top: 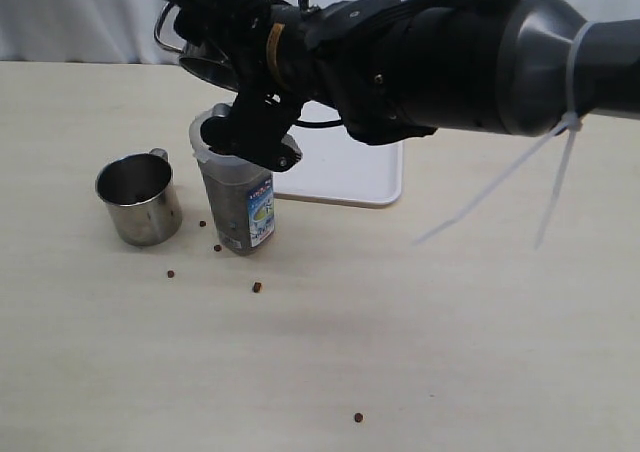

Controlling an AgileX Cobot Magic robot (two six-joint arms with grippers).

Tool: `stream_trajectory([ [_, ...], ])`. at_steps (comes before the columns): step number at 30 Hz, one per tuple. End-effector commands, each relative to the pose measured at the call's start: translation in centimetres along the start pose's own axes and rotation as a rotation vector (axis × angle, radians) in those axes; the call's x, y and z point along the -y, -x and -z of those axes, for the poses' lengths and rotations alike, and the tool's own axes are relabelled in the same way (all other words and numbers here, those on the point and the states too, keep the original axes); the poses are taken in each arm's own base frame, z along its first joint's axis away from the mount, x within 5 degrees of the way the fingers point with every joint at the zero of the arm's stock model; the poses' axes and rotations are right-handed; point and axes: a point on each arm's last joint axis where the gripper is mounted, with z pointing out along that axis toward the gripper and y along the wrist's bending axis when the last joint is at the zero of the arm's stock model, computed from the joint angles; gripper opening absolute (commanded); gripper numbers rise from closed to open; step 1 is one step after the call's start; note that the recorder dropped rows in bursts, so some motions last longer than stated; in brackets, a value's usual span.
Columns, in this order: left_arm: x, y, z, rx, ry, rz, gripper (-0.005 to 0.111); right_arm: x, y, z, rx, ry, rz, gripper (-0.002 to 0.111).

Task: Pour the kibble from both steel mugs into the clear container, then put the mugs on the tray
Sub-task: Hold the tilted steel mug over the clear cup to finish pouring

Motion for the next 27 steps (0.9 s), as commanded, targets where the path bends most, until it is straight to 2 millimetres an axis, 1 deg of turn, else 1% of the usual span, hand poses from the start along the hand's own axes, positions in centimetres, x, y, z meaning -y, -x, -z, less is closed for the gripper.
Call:
stream_trajectory([
  [1,0.0,0.0,0.0,0.005,-0.001,0.001,0.000,0.5,-0.6,0.3,-0.018,-0.017,0.009,0.005],
  [6,0.0,0.0,0.0,0.009,-0.003,0.001,0.000,0.5,-0.6,0.3,-0.018,-0.016,0.059,0.005],
  [21,0.0,0.0,0.0,0.009,-0.003,0.001,0.000,0.5,-0.6,0.3,-0.018,-0.016,0.054,0.005],
  [23,0.0,0.0,0.0,0.009,-0.003,0.001,0.000,0.3,-0.4,0.3,-0.013,-0.011,0.051,0.005],
  [27,0.0,0.0,0.0,0.009,-0.003,0.001,0.000,-0.7,0.4,0.3,-0.001,0.026,0.064,0.005],
])
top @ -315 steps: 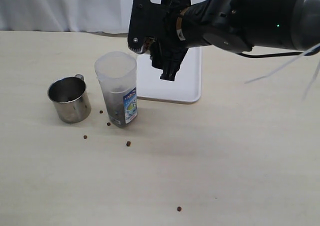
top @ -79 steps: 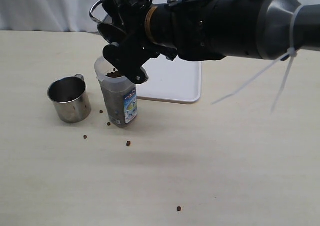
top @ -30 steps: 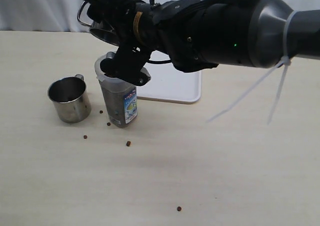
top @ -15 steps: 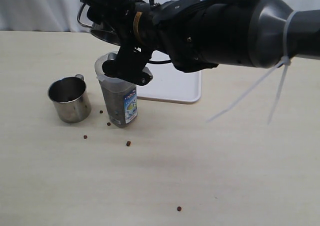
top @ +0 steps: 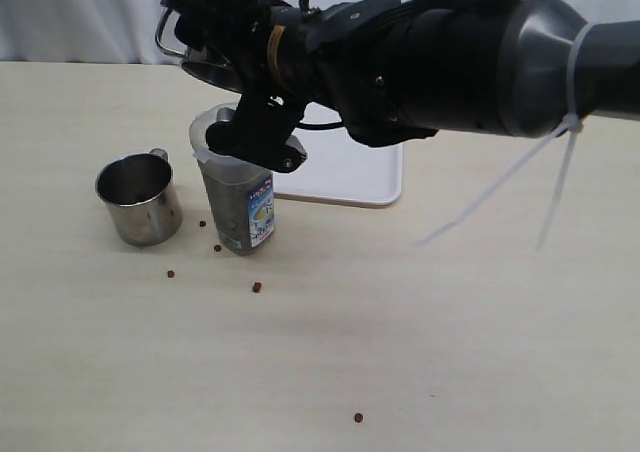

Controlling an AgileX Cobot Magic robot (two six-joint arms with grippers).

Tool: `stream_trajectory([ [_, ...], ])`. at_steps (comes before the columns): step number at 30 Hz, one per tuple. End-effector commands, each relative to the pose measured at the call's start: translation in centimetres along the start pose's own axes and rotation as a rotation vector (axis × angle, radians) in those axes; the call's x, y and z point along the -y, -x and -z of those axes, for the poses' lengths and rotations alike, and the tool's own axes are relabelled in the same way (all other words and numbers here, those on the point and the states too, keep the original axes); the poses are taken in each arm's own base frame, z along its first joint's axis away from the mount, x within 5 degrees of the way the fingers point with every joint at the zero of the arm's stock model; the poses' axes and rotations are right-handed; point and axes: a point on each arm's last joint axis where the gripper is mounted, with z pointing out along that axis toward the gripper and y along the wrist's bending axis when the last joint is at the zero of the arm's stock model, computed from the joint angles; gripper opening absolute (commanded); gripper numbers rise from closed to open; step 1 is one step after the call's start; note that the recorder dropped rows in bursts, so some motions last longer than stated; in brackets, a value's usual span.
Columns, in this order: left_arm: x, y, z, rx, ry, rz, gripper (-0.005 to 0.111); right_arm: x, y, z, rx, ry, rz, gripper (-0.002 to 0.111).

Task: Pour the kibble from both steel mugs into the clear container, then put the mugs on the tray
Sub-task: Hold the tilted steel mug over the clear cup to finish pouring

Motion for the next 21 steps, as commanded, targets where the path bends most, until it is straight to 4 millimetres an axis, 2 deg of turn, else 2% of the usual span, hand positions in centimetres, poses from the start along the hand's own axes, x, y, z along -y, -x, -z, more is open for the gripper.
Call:
stream_trajectory([
  [1,0.02,0.01,0.02,0.009,-0.003,0.001,0.000,-0.68,0.27,0.29,-0.011,0.030,0.022,0.005],
  [8,0.02,0.01,0.02,0.009,-0.003,0.001,0.000,-0.75,0.22,0.29,-0.017,0.037,0.075,0.005],
  [21,0.00,-0.04,0.02,0.004,-0.001,0.001,0.000,-0.29,-0.20,0.36,-0.025,0.021,0.074,0.005],
])
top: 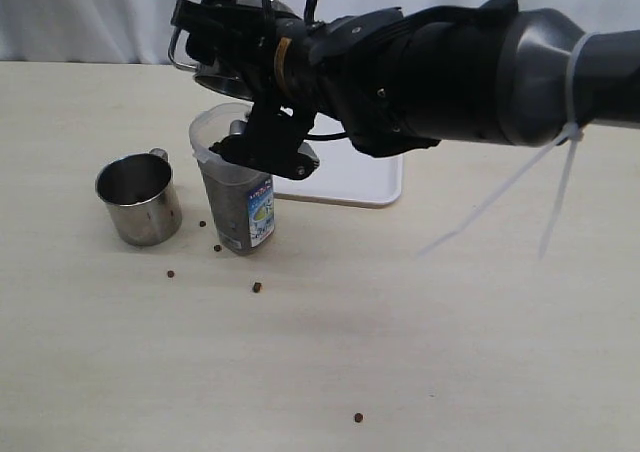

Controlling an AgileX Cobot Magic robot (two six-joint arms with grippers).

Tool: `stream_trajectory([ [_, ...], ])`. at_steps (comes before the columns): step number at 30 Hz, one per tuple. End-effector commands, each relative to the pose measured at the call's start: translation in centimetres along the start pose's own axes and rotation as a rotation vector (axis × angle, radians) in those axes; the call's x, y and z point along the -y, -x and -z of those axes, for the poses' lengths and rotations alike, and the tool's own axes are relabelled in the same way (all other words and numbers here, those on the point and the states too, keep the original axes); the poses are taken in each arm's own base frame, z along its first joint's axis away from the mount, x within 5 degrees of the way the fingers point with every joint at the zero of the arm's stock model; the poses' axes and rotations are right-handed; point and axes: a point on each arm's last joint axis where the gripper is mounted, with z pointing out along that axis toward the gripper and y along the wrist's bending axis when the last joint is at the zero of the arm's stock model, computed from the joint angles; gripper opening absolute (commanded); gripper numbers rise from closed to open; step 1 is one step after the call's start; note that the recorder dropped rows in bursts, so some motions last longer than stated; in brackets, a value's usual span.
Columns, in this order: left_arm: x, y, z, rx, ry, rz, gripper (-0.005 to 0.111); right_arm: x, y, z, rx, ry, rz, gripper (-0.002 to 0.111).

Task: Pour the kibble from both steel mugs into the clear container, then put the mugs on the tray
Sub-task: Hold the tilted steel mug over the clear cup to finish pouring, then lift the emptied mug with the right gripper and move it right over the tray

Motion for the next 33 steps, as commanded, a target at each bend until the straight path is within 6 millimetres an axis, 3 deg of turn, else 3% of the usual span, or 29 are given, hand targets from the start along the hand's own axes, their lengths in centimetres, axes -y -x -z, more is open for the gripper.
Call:
stream_trajectory([
  [1,0.0,0.0,0.0,0.004,-0.001,0.001,0.000,0.4,-0.6,0.3,-0.019,-0.012,0.015,0.005],
  [10,0.0,0.0,0.0,0.004,-0.001,0.001,0.000,0.4,-0.6,0.3,-0.019,-0.012,-0.019,0.005],
  [14,0.0,0.0,0.0,0.004,-0.001,0.001,0.000,0.0,-1.0,0.3,-0.068,0.010,-0.445,0.005],
  [18,0.0,0.0,0.0,0.004,-0.001,0.001,0.000,-0.8,-2.3,0.7,-0.223,0.026,-0.890,0.005],
  [24,0.0,0.0,0.0,0.004,-0.001,0.001,0.000,-1.6,-3.0,1.4,-0.312,0.071,-1.178,0.005],
  [26,0.0,0.0,0.0,0.004,-0.001,0.001,0.000,-3.3,-3.2,1.3,-0.339,0.133,-1.357,0.005],
  [28,0.0,0.0,0.0,0.004,-0.001,0.001,0.000,-6.2,-3.9,1.4,-0.398,0.166,-1.522,0.005],
  [31,0.0,0.0,0.0,0.009,-0.003,0.001,0.000,-12.2,-4.7,1.9,-0.439,0.198,-1.777,0.005],
  [32,0.0,0.0,0.0,0.005,-0.001,0.001,0.000,-13.1,-5.0,1.9,-0.438,0.191,-1.833,0.005],
  [33,0.0,0.0,0.0,0.005,-0.001,0.001,0.000,-15.2,-5.7,1.7,-0.420,0.173,-2.006,0.005],
])
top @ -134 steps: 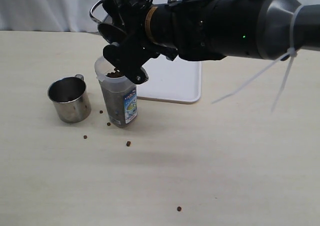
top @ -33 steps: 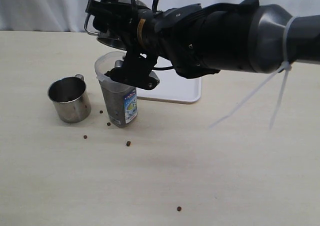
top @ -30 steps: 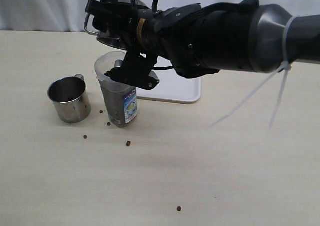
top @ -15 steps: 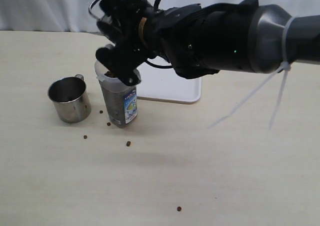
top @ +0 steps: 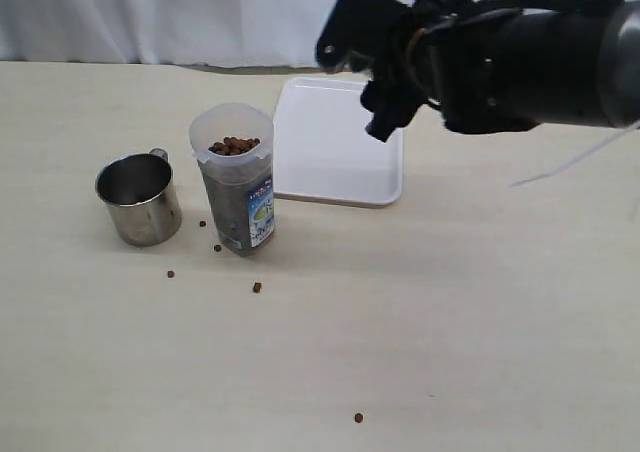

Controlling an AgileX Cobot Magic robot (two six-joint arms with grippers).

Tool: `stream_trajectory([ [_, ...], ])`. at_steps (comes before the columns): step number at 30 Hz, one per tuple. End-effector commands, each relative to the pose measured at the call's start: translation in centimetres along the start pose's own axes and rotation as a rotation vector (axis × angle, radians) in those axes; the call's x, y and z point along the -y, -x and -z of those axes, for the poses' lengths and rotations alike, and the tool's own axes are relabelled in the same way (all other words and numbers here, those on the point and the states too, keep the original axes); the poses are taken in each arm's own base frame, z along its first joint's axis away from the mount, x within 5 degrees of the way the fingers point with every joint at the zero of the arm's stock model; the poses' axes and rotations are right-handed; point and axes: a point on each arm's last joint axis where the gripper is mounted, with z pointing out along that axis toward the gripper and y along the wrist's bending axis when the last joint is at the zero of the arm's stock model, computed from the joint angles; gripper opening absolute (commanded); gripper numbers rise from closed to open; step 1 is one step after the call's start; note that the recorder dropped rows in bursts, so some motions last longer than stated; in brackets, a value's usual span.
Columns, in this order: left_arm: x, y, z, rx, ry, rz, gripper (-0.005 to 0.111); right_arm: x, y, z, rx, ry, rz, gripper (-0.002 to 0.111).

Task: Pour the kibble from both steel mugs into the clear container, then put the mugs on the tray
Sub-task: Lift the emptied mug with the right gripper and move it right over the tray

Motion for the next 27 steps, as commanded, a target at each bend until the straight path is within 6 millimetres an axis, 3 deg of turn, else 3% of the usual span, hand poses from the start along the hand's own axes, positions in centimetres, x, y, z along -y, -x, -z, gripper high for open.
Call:
stream_trajectory([
  [1,0.0,0.0,0.0,0.005,-0.001,0.001,0.000,2.8,-5.2,-2.6,0.033,0.105,-0.463,0.005],
  [3,0.0,0.0,0.0,0.005,-0.001,0.001,0.000,3.4,-7.3,-4.8,0.001,0.164,-0.666,0.005],
  [7,0.0,0.0,0.0,0.005,-0.001,0.001,0.000,3.3,-9.5,-9.2,-0.064,0.164,-0.731,0.005],
  [18,0.0,0.0,0.0,0.005,-0.001,0.001,0.000,1.7,-8.6,-16.3,-0.043,0.204,-0.817,0.005],
  [27,0.0,0.0,0.0,0.005,-0.001,0.001,0.000,1.4,-7.0,-19.6,0.045,0.262,-0.851,0.005],
])
